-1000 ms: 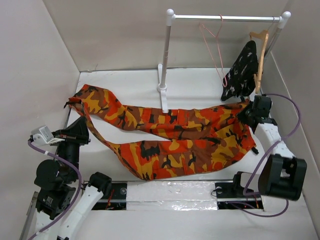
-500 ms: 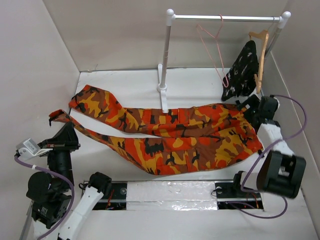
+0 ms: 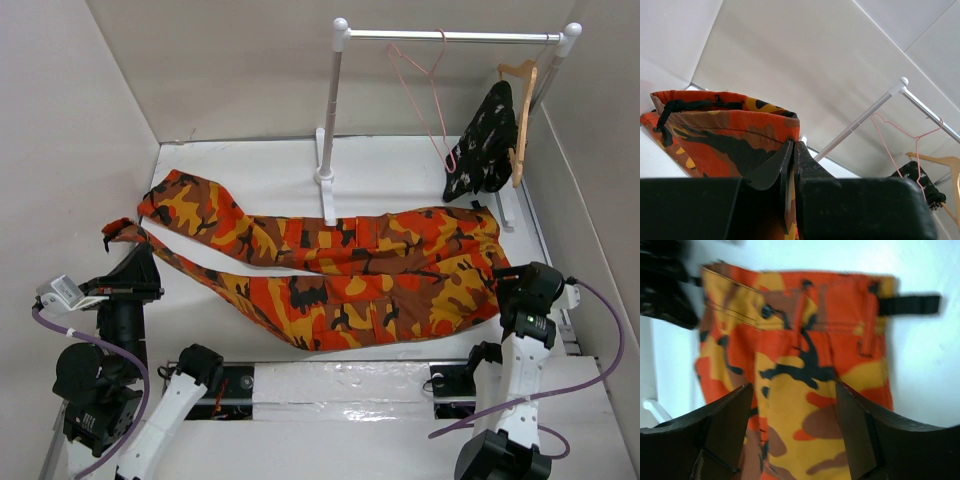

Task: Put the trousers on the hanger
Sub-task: Flatten out the trousers at the center of the board.

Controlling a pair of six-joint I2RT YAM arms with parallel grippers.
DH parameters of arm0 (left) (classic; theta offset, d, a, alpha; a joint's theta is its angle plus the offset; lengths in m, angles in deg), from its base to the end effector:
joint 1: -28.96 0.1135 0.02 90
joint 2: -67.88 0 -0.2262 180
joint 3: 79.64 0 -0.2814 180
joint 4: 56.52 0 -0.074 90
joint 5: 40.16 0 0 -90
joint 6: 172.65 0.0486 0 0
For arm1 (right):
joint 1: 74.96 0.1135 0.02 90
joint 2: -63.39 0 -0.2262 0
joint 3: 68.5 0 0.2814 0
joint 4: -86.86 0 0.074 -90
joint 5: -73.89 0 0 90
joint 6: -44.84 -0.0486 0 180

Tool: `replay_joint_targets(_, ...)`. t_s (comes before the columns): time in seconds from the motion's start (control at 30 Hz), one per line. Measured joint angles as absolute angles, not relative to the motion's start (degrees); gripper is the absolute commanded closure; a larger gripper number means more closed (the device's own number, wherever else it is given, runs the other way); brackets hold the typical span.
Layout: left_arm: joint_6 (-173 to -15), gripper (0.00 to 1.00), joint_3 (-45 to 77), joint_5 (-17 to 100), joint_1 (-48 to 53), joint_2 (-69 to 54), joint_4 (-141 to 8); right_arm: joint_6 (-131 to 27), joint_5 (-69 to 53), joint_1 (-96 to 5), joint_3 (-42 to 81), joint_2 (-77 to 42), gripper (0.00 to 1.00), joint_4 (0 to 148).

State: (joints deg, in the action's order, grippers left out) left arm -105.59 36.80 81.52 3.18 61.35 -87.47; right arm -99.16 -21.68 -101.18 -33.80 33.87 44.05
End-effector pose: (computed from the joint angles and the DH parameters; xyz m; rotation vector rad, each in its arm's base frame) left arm 0.0579 0.0004 0.4260 -0.4690 1.1030 -0.4393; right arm 0.1776 -0.0927 0.1756 1.4761 1.6696 0.1578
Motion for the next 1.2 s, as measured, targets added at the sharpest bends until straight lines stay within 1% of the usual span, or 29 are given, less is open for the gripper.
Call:
replay_joint_targets(0.03, -105.6, 1.0, 36.8, 81.6, 3.2, 61.4, -87.5, -100.4, -21.5, -101.2, -33.9, 33.1, 0.28, 42.8)
replay_joint_targets(0.1, -105.5, 1.0, 36.8, 81.6, 3.2, 61.4, -87.5, -102.7, -21.0, -101.2, -34.1, 31.4, 0.28, 40.3)
replay_joint_targets(0.13, -105.5, 1.0, 36.8, 81.6, 3.2, 61.4, -87.5, -103.7, -20.9, -101.2, -34.1, 30.7, 0.26, 39.0)
replay_joint_targets(0.3, -105.4, 1.0, 36.6, 81.6, 2.7, 61.4, -87.5, -108.9, -21.8, -101.1, -34.2, 28.4, 0.27, 36.1)
replay_joint_targets(0.4, -105.3, 1.0, 36.5, 81.6, 2.7, 61.4, -87.5, -111.5, -23.7, -100.3, -33.2, 21.8, 0.28, 35.4)
replay_joint_targets(0.5, -105.1, 1.0, 36.4, 82.0, 2.7, 61.4, -87.5, -113.3, -25.5, -99.6, -31.4, 14.8, 0.33, 35.4)
replay_joint_targets(0.53, -105.0, 1.0, 36.3, 82.3, 2.7, 61.4, -87.5, -113.8, -25.9, -99.6, -31.0, 13.7, 0.37, 35.5)
replay_joint_targets(0.6, -104.9, 1.0, 36.2, 82.7, 2.7, 61.4, -87.5, -114.5, -27.1, -99.6, -30.4, 12.1, 0.43, 35.7)
replay_joint_targets(0.63, -104.9, 1.0, 36.2, 82.9, 2.7, 61.4, -87.5, -114.6, -27.6, -99.6, -30.4, 11.3, 0.5, 36.2)
replay_joint_targets(0.7, -104.8, 1.0, 36.2, 83.2, 2.7, 61.4, -87.6, -114.8, -28.2, -99.6, -30.4, 10.0, 0.52, 37.0)
replay_joint_targets(0.77, -104.7, 1.0, 36.2, 83.4, 2.7, 61.4, -87.6, -114.6, -28.7, -99.6, -30.4, 8.8, 0.5, 38.3)
replay_joint_targets(0.8, -104.8, 1.0, 36.2, 83.4, 2.7, 61.4, -87.6, -114.4, -28.8, -99.6, -30.4, 8.1, 0.47, 39.1)
replay_joint_targets(0.83, -104.7, 1.0, 36.2, 83.4, 2.7, 61.4, -87.6, -114.0, -28.8, -99.6, -30.3, 7.5, 0.37, 40.1)
replay_joint_targets(0.9, -104.7, 1.0, 36.2, 83.4, 2.7, 61.4, -87.6, -112.4, -28.6, -99.6, -29.3, 6.4, 0.32, 41.6)
replay_joint_targets(0.93, -104.8, 1.0, 36.2, 83.4, 2.7, 61.4, -87.6, -111.5, -28.9, -99.5, -28.1, 5.4, 0.27, 41.6)
replay_joint_targets(1.0, -104.8, 1.0, 36.2, 83.4, 2.7, 61.4, -87.6, -110.3, -30.4, -99.6, -25.8, 4.1, 0.24, 41.4)
replay_joint_targets(1.03, -104.8, 1.0, 36.2, 83.3, 2.7, 61.4, -87.5, -109.9, -31.1, -99.8, -25.1, 4.1, 0.13, 41.3)
replay_joint_targets(1.1, -104.8, 1.0, 36.2, 83.2, 2.7, 61.4, -87.5, -109.2, -31.9, -100.5, -24.6, 5.7, 0.13, 41.1)
replay_joint_targets(1.2, -104.8, 1.0, 36.2, 83.1, 2.7, 61.4, -87.5, -109.5, -31.7, -101.3, -26.0, 10.8, 0.14, 40.2)
